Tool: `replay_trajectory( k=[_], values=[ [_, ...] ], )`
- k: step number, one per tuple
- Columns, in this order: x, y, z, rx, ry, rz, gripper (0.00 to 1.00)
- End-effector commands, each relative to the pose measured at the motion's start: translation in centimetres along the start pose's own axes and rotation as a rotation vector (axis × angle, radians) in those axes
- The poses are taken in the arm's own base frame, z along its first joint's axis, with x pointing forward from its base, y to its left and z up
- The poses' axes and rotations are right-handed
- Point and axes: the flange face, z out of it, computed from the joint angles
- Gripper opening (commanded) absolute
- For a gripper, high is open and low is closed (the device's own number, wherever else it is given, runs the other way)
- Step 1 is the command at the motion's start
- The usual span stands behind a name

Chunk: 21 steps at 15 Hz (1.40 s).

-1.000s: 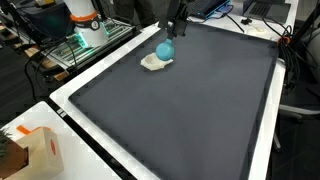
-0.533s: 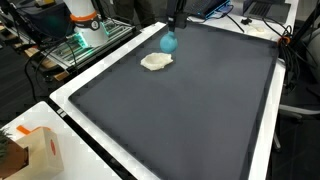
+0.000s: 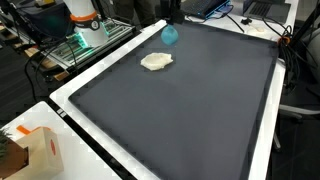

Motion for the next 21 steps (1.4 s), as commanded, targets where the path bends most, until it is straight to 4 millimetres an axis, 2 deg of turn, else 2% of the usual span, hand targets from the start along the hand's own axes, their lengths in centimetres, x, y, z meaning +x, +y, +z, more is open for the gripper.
replay_trajectory(
  k=[1, 7, 11, 16, 21],
  values=[
    [-1.4, 3.3, 0.0, 0.157, 0.030, 0.053, 0.25],
    [-2.6, 8.3, 1.3, 0.373, 0.053, 0.194, 0.25],
    [-3.3, 10.9, 2.7, 0.503, 0.049, 0.295, 0.25],
    [-4.2, 13.4, 5.0, 0.671, 0.043, 0.390, 0.25],
    [-4.4, 14.7, 7.3, 0.803, 0.027, 0.456, 0.25]
  ],
)
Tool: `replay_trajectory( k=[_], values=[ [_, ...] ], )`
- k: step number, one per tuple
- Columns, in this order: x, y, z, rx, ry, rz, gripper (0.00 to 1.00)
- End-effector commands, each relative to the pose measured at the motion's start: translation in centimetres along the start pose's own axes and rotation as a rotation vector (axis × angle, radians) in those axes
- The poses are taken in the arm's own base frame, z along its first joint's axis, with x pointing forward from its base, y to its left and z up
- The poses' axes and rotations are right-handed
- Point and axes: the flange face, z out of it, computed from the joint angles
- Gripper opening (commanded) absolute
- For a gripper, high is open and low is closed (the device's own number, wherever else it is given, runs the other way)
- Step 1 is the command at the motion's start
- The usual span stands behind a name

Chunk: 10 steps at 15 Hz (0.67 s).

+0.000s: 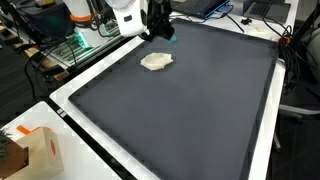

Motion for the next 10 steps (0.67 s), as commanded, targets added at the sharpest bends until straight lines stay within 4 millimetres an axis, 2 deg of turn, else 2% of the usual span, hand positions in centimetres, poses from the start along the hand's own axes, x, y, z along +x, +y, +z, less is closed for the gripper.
replay_trajectory(
  k=[1, 10],
  values=[
    [0.7, 1.7, 0.5, 0.102, -0.021, 0.042, 0.25],
    [2.0, 5.0, 2.3, 0.219, -0.081, 0.170, 0.25]
  ],
)
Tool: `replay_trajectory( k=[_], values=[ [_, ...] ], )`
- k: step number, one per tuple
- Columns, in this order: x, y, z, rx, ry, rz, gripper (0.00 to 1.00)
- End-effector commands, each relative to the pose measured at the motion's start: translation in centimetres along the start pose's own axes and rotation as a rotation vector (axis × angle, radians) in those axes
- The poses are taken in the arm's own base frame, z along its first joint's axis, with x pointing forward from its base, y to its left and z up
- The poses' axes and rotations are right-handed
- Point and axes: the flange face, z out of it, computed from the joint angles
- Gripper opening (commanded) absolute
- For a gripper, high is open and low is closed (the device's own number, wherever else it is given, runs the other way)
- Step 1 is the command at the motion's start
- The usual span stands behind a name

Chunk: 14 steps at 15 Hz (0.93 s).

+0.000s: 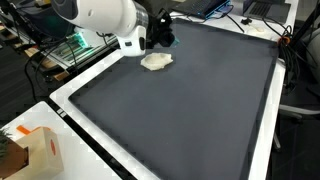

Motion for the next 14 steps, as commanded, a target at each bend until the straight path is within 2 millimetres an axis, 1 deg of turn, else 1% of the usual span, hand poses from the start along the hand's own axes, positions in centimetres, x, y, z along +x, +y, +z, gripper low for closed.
replay_trajectory(
  k=[1, 7, 14],
  values=[
    [1.0, 1.4, -0.1, 0.070, -0.024, 0.063, 0.25],
    [1.9, 2.8, 0.2, 0.109, -0.062, 0.221, 0.25],
    [2.7, 3.0, 0.1, 0.176, -0.046, 0.364, 0.25]
  ],
)
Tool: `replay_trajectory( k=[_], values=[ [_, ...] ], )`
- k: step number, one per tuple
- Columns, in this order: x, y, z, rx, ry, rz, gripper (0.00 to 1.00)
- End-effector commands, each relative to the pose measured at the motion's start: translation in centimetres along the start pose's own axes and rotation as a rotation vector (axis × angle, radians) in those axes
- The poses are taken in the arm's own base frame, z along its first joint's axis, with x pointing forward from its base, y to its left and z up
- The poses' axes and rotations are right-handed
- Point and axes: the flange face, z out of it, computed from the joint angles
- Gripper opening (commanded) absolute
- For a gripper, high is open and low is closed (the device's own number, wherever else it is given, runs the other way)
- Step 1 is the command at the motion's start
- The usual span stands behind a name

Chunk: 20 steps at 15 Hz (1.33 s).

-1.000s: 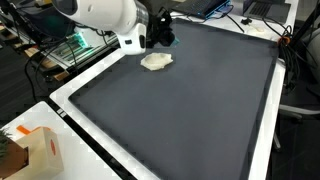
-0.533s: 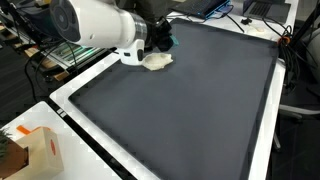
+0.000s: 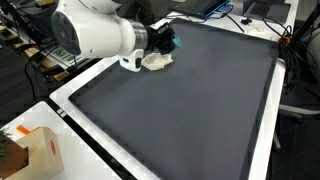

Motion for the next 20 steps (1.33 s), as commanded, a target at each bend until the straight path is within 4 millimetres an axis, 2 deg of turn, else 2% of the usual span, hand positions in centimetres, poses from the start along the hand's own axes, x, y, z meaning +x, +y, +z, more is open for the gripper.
replay_trajectory(
  k=[1, 14, 20],
  values=[
    [0.5, -0.2, -0.5, 0.063, -0.004, 0.075, 0.25],
    [-0.5, -1.7, -0.9, 0.016, 0.067, 0.359, 0.25],
    [-2.0, -4.0, -1.7, -0.035, 0.201, 0.486, 0.25]
  ],
)
